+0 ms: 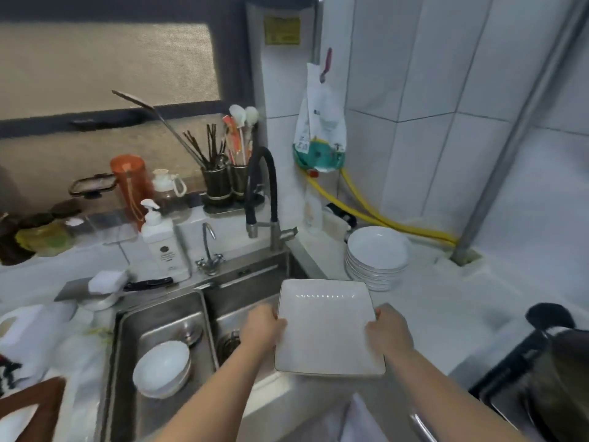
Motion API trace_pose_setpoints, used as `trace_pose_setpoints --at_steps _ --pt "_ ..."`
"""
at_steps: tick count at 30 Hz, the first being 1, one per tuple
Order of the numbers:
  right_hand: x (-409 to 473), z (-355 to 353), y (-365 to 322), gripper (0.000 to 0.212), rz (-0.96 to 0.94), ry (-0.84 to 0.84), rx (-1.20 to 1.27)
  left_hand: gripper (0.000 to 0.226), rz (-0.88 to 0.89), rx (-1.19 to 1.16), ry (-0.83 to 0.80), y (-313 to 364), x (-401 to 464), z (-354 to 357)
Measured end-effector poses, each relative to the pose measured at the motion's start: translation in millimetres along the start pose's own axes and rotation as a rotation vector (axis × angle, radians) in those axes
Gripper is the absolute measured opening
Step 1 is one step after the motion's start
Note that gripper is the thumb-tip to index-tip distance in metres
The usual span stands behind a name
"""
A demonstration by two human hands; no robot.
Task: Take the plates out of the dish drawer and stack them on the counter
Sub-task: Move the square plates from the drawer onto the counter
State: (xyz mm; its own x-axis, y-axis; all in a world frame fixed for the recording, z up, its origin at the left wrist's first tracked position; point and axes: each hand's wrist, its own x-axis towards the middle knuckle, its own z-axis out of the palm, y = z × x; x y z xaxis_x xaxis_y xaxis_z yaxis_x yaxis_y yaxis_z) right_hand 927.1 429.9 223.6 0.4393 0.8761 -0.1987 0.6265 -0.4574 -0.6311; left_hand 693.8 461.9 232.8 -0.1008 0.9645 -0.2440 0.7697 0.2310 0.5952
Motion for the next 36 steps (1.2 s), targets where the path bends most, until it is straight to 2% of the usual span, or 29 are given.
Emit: trace_pose_setpoints --at_steps 3,7,10,13,15,21,24,26,28,33,36 --pt "20.5 -22.7 33.8 0.021 0.097 0.041 0.012 0.01 0.036 0.01 -0.085 34.7 13.3 36.0" --pt "45.3 -48.4 71.9 0.021 0.201 0.078 0.008 0.007 0.077 0.007 -0.143 70.8 23.8 82.0" --pt "65.1 -62.5 93.8 0.016 0.244 0.059 -0.055 0.008 0.06 -0.021 -0.206 89.9 28.6 111.9" --pt "80.4 -68.8 110.3 0.028 0.297 0.053 -0.097 0.009 0.036 -0.062 -0.251 102.2 36.9 136.3" --pt "89.2 -68.9 119.9 0.025 0.319 0.04 -0.103 0.006 0.019 -0.076 -0.255 107.1 45.2 149.7" --pt "113.0 -68.8 131.9 0.016 0.341 -0.021 -0.086 0.005 -0.005 -0.037 -0.287 113.0 66.3 175.6" --pt "122.9 -69.3 133.7 0.017 0.361 -0.007 -0.083 0.007 -0.027 -0.029 -0.378 113.7 68.5 185.0" --pt "129.5 -69.3 131.9 0.022 0.356 0.009 -0.094 0.015 -0.059 -0.049 -0.466 113.3 68.7 190.0" --pt "136.1 -69.4 128.6 0.027 0.357 0.036 -0.086 0.013 -0.094 -0.062 -0.536 112.2 69.2 194.0" --pt "152.9 -70.3 122.5 0.038 0.358 0.046 -0.029 0.021 -0.148 -0.136 -0.569 112.4 69.4 196.3" --pt "159.3 -68.1 125.5 0.044 0.331 0.042 0.008 0.018 -0.156 -0.194 -0.595 110.7 70.1 195.0"
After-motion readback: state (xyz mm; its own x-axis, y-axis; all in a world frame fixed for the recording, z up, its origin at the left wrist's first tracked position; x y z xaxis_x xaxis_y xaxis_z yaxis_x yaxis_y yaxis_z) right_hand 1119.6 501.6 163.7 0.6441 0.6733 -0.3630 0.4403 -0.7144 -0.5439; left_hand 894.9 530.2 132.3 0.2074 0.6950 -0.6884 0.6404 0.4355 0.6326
